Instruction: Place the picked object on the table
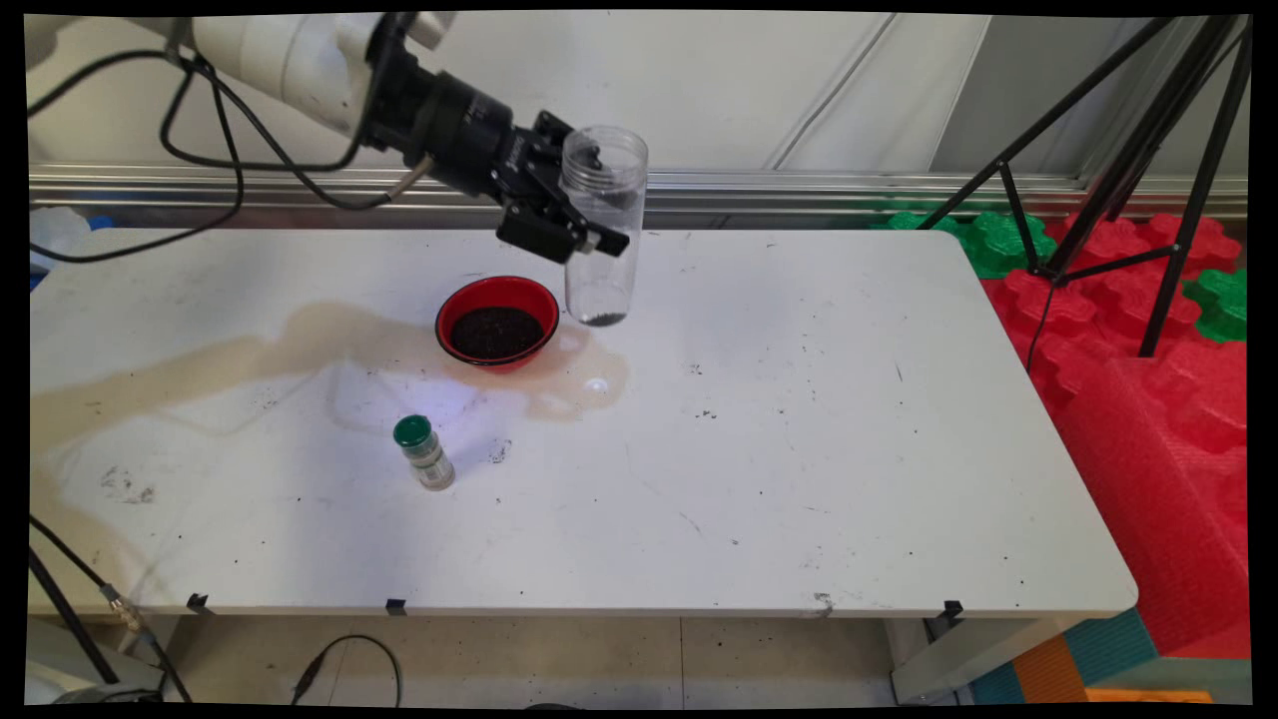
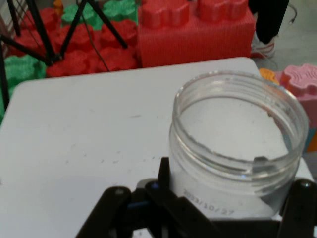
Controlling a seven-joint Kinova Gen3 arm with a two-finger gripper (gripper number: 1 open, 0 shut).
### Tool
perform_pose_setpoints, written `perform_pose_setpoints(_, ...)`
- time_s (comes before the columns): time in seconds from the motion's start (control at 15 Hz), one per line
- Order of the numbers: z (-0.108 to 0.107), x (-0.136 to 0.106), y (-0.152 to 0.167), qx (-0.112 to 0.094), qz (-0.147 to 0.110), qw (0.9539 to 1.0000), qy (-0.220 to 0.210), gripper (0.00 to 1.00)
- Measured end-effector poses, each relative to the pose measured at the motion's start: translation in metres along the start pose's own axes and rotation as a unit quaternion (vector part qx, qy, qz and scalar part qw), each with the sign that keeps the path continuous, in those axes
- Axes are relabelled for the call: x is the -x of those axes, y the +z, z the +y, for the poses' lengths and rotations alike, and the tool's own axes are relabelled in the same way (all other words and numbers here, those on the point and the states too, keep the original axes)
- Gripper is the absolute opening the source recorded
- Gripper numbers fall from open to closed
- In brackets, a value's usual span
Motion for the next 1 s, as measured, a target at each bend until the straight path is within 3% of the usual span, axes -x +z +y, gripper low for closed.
perform_pose_setpoints(1.0, 0.015, 0.086, 0.064, 0.027, -0.012, 0.9969, -0.073, 0.0)
